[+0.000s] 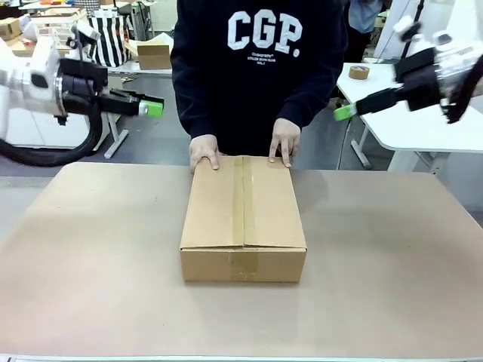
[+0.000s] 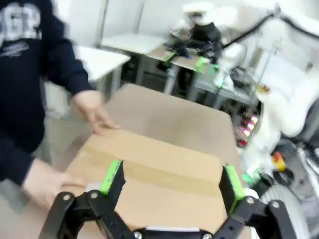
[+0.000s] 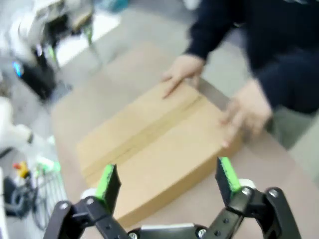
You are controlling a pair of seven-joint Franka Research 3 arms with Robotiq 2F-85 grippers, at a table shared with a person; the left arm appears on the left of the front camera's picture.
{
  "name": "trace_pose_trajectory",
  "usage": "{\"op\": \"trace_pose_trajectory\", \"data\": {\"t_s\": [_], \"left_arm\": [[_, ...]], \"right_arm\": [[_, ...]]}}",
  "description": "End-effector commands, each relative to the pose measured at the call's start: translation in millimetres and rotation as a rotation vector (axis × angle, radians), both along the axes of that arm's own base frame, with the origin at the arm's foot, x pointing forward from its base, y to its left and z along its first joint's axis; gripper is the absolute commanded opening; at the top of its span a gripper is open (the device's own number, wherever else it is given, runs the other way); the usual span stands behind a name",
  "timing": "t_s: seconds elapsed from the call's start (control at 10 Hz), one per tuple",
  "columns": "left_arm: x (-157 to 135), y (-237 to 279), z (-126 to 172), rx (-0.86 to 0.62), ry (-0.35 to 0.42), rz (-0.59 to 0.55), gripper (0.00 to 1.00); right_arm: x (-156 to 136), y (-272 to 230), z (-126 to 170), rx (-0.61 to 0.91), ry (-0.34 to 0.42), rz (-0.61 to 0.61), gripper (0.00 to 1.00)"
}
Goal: Pack the gift set into the box.
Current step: Press and hold the closed box until the human finishes sealing it.
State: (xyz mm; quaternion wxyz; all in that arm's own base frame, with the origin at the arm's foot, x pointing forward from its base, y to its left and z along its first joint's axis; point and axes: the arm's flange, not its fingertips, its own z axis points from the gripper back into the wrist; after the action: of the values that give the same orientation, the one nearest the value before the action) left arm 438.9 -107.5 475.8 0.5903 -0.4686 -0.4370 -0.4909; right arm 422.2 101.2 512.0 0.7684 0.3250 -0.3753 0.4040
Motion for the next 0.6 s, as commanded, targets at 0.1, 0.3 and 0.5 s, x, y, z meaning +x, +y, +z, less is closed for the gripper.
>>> {"op": "trace_pose_trajectory", "data": {"t_s": [0.1,0.3,0.5], "left_arm": [[0,0,0,0.000,0.000,0.000,1.00],[-15,-6,-10,0.050,0.039,-0.108,1.00],[-14,-47,-49,0.043,-0.142,-0.334,1.00]], "right_arm": [[0,0,0,0.000,0.000,0.000,1.00],[-16,11,-6,-0.073,-0.073,-0.029,1.00],[14,33,-53,0.011,-0.093,0.422,1.00]]}}
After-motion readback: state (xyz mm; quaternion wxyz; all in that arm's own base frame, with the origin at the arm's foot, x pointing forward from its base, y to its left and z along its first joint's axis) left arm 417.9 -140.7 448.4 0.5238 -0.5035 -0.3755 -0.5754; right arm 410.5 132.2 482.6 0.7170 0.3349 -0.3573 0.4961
